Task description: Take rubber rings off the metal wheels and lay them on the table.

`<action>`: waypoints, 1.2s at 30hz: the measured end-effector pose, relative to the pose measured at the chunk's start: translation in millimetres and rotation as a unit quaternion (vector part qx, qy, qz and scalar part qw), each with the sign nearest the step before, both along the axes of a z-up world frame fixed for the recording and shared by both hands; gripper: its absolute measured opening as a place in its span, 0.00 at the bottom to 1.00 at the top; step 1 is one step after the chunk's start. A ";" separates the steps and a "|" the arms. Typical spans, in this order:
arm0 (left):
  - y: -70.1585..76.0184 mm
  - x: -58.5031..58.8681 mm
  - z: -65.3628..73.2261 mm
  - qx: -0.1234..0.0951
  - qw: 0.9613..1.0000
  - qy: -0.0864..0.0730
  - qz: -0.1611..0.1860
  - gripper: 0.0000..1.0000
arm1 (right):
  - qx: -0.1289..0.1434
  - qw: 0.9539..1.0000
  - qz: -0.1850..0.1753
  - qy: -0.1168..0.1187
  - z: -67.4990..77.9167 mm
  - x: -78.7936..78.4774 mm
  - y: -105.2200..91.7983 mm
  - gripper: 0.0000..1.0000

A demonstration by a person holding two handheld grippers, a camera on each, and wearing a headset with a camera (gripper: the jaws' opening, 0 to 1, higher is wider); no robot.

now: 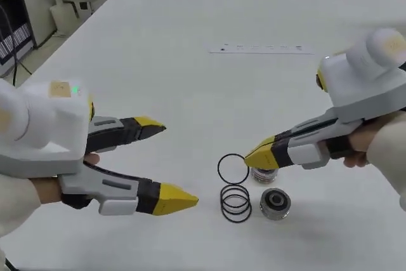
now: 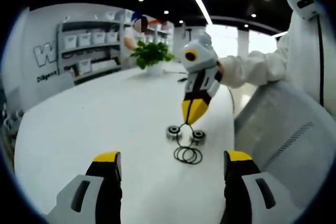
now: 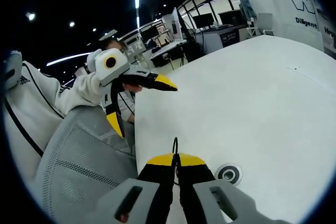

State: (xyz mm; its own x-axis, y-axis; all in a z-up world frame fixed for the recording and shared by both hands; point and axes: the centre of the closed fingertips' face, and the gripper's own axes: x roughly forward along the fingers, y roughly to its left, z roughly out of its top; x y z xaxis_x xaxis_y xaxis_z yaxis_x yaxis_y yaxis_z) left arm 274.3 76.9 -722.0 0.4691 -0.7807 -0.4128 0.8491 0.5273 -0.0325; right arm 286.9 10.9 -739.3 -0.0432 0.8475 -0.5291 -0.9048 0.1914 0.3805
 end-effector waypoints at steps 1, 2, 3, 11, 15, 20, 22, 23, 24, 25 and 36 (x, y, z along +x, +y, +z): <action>1.0 -0.6 -0.4 -0.002 1.000 0.001 0.002 0.81 | -0.003 1.000 0.004 0.002 -1.6 -2.1 1.0 0.00; 1.4 -1.2 -0.6 -0.004 1.000 0.003 0.003 0.81 | -0.006 1.000 0.007 0.003 -3.0 -4.2 1.8 0.00; 2.0 -1.9 -0.9 -0.007 1.000 0.004 0.005 0.81 | -0.007 1.000 0.010 0.004 -3.7 -5.8 2.4 0.00; 2.2 -7.5 -7.7 -0.004 1.000 0.014 0.004 0.81 | -0.026 0.999 0.039 0.022 -14.2 -21.4 5.6 0.00; 0.9 -8.8 -8.3 -0.003 1.000 0.015 0.000 0.81 | -0.037 0.997 0.054 0.033 -19.8 -29.7 5.6 0.00; -0.2 -10.8 -10.5 0.001 1.000 0.020 -0.005 0.81 | -0.057 0.995 0.071 0.048 -29.5 -39.2 3.3 0.00; -0.3 -11.4 -11.3 0.002 1.000 0.021 -0.006 0.80 | -0.065 0.993 0.077 0.054 -33.5 -42.5 1.8 0.00; -0.2 -11.4 -11.5 0.003 1.000 0.021 -0.006 0.80 | -0.067 0.993 0.078 0.055 -34.2 -43.0 1.6 0.00; 0.1 -11.2 -11.6 0.003 1.000 0.021 -0.006 0.80 | -0.070 0.993 0.081 0.055 -36.1 -44.4 0.9 0.00; 0.4 -10.9 -11.6 0.003 1.000 0.021 -0.005 0.80 | -0.073 0.992 0.083 0.056 -37.5 -45.1 0.3 0.00; 0.8 -11.4 -12.8 0.004 1.000 0.025 -0.004 0.79 | -0.103 0.991 0.071 0.045 -50.7 -35.5 -8.6 0.00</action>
State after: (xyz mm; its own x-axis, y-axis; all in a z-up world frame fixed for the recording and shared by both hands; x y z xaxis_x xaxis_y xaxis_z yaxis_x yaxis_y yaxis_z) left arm 262.9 77.7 -734.8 0.4423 -0.7809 -0.4411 0.8502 0.5217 -0.0712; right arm 251.4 2.3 -790.0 -0.2080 0.7045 -0.6785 -0.8926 0.1469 0.4262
